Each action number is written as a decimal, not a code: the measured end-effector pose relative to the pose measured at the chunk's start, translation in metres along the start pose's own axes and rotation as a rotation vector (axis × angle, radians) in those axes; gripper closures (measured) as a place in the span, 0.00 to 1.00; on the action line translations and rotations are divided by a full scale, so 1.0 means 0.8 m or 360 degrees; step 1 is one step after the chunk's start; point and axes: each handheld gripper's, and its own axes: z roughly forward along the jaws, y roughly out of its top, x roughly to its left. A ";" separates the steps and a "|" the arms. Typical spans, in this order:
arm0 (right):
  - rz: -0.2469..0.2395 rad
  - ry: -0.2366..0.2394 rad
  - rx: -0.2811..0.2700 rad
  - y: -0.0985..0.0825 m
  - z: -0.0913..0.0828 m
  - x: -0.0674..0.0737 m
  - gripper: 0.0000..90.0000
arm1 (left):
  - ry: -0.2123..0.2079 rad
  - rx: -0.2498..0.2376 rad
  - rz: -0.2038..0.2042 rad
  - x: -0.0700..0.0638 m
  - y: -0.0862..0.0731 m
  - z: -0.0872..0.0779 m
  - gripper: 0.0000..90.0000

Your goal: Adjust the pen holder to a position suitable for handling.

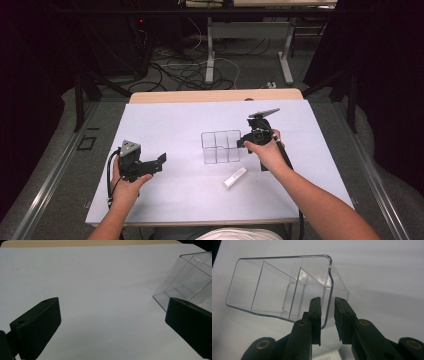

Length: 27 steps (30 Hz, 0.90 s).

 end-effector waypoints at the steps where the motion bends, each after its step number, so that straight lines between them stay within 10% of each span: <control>1: 0.0005 0.0016 0.0002 -0.001 0.001 0.002 0.81 | 0.0001 0.0000 -0.0001 0.000 0.000 0.000 0.00; 27: -0.0212 0.0132 -0.0086 -0.001 -0.024 0.004 0.62 | 0.0006 0.0009 -0.0012 0.005 -0.001 0.000 0.00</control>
